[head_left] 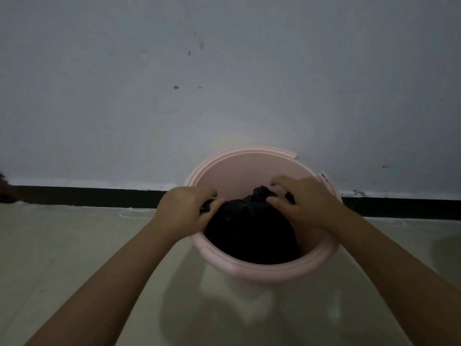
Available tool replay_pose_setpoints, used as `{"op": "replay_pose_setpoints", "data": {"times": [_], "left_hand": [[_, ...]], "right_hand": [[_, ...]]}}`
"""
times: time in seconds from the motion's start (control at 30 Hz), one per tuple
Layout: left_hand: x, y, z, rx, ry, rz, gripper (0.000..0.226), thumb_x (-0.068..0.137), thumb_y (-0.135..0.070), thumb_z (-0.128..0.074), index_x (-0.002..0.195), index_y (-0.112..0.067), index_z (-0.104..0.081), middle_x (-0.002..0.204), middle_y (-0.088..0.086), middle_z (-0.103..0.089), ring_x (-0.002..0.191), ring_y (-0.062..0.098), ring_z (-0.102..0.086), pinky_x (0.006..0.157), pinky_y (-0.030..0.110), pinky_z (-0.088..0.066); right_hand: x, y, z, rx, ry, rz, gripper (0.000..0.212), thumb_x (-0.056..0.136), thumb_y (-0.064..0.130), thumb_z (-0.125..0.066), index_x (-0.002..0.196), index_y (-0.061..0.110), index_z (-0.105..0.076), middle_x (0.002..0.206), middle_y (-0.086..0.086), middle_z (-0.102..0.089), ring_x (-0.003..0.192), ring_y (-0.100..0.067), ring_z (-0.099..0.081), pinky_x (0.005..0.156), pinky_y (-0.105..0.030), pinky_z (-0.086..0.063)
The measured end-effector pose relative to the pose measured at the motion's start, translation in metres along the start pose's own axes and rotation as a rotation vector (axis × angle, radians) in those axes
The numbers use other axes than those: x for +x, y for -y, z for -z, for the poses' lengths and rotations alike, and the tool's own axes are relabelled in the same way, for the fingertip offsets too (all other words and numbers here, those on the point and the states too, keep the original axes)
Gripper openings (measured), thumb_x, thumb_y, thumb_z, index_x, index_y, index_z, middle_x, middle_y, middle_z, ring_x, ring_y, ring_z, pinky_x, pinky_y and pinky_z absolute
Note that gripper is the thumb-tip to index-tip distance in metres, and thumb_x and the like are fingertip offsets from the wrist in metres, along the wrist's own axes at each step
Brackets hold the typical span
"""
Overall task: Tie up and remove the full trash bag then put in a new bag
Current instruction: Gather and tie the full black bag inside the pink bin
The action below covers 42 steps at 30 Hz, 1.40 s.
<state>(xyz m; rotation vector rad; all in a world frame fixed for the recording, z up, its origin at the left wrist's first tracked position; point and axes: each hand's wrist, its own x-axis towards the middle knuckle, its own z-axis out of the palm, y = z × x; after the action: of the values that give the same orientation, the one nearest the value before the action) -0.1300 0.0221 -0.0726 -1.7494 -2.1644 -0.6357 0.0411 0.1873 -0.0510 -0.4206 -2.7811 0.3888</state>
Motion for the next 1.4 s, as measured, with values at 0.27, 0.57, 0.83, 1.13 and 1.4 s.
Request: {"op": "replay_pose_setpoints", "data": {"times": [0.27, 0.57, 0.83, 1.13, 1.4], "left_hand": [[0.000, 0.020, 0.007, 0.297, -0.086, -0.086, 0.053, 0.086, -0.035, -0.044, 0.039, -0.010, -0.045, 0.031, 0.006, -0.046, 0.027, 0.020, -0.044, 0.030, 0.015, -0.026], [0.014, 0.026, 0.017, 0.389, -0.047, 0.133, 0.036, 0.073, -0.026, -0.040, 0.044, -0.008, -0.051, 0.034, 0.007, -0.052, 0.029, 0.023, -0.047, 0.049, 0.009, 0.003], [0.036, -0.024, 0.026, -0.519, -0.141, 0.597, 0.034, 0.090, -0.018, -0.052, 0.122, -0.006, -0.051, 0.119, 0.014, -0.061, 0.100, 0.019, -0.059, 0.082, 0.024, -0.042], [0.064, -0.054, 0.017, -1.742, -0.374, 0.981, 0.027, 0.091, 0.010, -0.035, 0.100, -0.015, -0.038, 0.074, 0.011, -0.060, 0.056, 0.012, -0.061, 0.048, 0.017, -0.053], [0.050, -0.063, -0.005, -1.620, -0.144, 1.061, 0.035, 0.096, -0.004, -0.034, 0.066, -0.012, -0.051, 0.039, -0.006, -0.058, 0.043, 0.007, -0.057, 0.036, 0.010, -0.044]], "right_hand": [[-0.005, -0.030, 0.023, -0.477, -0.018, 0.194, 0.044, 0.087, 0.038, -0.041, 0.051, 0.014, -0.050, 0.048, -0.015, -0.061, 0.042, -0.024, -0.060, 0.042, -0.020, -0.026], [-0.006, -0.032, 0.016, -0.433, -0.578, 0.152, 0.073, 0.099, 0.040, -0.013, 0.041, 0.009, -0.043, 0.031, -0.011, -0.047, 0.025, -0.021, -0.044, 0.035, -0.014, -0.024], [0.010, 0.002, 0.021, -0.291, -0.741, 0.218, 0.059, 0.097, 0.032, -0.031, 0.048, 0.008, -0.052, 0.041, -0.011, -0.054, 0.037, -0.027, -0.051, 0.050, -0.030, -0.029], [0.002, -0.021, 0.024, -0.166, -0.476, 0.140, 0.042, 0.081, 0.029, -0.044, 0.051, 0.007, -0.063, 0.042, -0.010, -0.063, 0.035, -0.020, -0.058, 0.048, -0.027, -0.034], [-0.004, -0.026, 0.024, -0.080, 0.032, 0.048, 0.031, 0.088, 0.022, -0.048, 0.085, -0.001, -0.068, 0.086, -0.023, -0.071, 0.082, -0.034, -0.063, 0.061, -0.026, -0.030]]}}
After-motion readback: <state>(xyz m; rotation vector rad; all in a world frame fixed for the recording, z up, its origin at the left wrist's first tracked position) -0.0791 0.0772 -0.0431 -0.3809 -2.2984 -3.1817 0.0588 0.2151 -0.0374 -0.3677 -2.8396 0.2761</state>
